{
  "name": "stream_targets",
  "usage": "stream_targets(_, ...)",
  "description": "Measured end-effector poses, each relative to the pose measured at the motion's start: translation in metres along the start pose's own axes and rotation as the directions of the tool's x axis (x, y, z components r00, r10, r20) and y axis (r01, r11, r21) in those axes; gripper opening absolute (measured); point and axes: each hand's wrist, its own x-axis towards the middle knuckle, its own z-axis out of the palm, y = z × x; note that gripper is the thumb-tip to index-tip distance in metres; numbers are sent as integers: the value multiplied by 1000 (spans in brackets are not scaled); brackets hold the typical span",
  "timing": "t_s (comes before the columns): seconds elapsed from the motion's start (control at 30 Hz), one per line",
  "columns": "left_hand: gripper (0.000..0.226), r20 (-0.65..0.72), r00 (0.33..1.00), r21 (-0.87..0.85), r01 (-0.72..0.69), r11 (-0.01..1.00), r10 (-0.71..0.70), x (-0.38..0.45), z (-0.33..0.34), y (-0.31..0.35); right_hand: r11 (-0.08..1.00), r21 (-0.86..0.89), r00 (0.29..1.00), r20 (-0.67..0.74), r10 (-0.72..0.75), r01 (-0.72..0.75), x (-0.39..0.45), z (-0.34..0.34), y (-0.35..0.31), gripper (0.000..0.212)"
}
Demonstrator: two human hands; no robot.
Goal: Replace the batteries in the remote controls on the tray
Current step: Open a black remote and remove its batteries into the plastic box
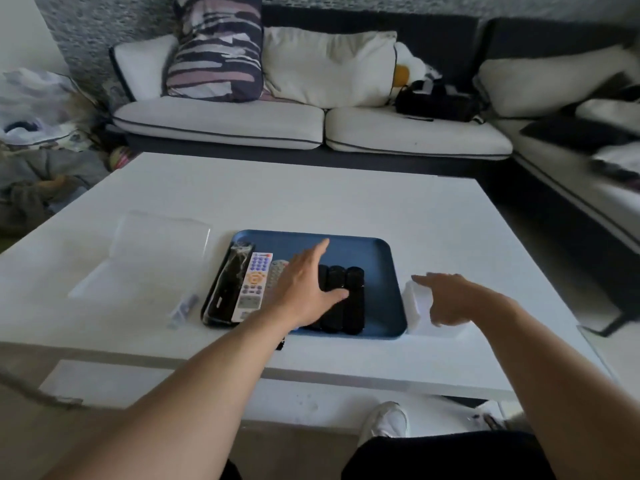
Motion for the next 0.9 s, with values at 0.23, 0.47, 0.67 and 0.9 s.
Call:
stream_targets(0.23,131,398,913,19,-103,995,87,4,61,72,995,-47,968,-229,-97,88,-10,24,18,89)
stream_targets(0.47,125,426,899,17,-124,992,105,20,98,90,990,-116,952,-288,-107,77,-8,33,14,81)
stream_targets(0.67,126,331,934,-21,-133,991,133,26,106,84,985,-146,936,-327,-132,88,-6,24,12,59)
stream_targets(0.9,140,297,943,11,-161,987,151,27,120,79,969,233,871,-490,42,84,-8,21,27,58)
